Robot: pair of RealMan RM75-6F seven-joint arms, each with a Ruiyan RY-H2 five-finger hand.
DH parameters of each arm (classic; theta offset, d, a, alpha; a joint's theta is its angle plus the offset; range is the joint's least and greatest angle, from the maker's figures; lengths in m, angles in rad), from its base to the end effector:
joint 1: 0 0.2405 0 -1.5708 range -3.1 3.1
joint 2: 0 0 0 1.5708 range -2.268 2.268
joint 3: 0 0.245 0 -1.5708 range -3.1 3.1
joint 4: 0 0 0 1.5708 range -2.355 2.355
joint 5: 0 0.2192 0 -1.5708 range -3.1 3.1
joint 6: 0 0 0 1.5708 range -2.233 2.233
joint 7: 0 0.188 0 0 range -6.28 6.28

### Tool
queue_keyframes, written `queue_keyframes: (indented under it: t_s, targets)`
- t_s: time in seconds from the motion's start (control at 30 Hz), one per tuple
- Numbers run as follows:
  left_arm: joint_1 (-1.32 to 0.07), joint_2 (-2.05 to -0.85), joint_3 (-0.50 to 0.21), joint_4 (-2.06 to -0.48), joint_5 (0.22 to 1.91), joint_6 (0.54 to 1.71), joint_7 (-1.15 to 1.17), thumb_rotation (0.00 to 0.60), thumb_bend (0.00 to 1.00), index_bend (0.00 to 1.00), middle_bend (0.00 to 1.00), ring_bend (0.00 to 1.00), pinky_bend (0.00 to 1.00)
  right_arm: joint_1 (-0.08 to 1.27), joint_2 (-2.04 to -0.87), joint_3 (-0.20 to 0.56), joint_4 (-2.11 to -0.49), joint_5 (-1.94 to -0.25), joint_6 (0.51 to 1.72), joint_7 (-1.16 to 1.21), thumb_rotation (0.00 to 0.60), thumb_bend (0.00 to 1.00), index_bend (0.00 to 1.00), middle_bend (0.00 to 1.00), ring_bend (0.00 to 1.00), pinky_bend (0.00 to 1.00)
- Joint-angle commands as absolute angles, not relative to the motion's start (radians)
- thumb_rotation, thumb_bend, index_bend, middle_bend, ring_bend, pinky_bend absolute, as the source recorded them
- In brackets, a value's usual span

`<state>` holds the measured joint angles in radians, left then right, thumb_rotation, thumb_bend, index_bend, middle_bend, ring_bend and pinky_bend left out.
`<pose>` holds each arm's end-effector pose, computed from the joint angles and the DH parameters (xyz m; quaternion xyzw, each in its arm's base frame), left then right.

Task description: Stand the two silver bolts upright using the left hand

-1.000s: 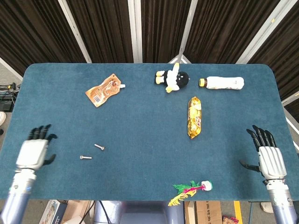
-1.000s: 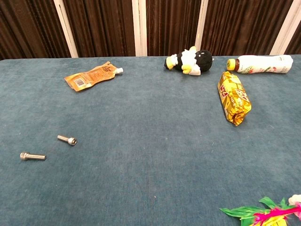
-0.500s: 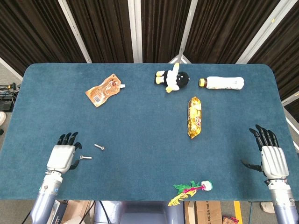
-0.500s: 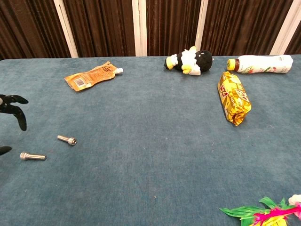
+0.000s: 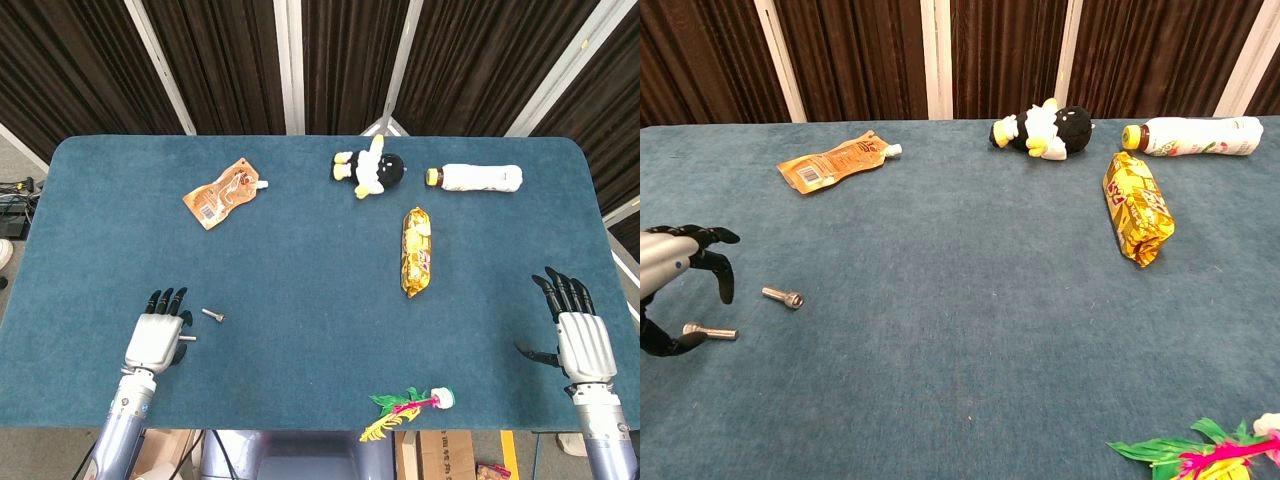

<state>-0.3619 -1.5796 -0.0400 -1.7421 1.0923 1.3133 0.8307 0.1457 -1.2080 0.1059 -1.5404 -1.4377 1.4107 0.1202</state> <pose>-0.2004 0.2602 -0.0327 -0.7086 -0.3819 -0.2487 0.5388 -0.3059 -0.2563 0.1262 0.5594 -0.4322 0.4325 0.5596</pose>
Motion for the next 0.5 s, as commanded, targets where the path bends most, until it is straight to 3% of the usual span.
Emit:
queue_keyframes:
  t_s: [0.03, 0.5]
  targets:
    - [-0.363, -1.594, -0.031, -1.725, 1.098, 1.317, 0.838, 0.6, 0.46, 0.43, 0.04, 0.0, 0.0, 0.146, -1.208, 0.106, -1.54, -1.438, 1.411, 0.122, 0.6, 0.11, 0.14, 0.07, 0.04, 0.0]
    - [-0.372, -1.664, -0.02, -1.634, 1.111, 1.318, 0.855, 0.6, 0.49, 0.5, 0.05, 0.0, 0.0, 0.146, -1.206, 0.108, -1.538, -1.433, 1.406, 0.132, 0.6, 0.11, 0.14, 0.07, 0.04, 0.0]
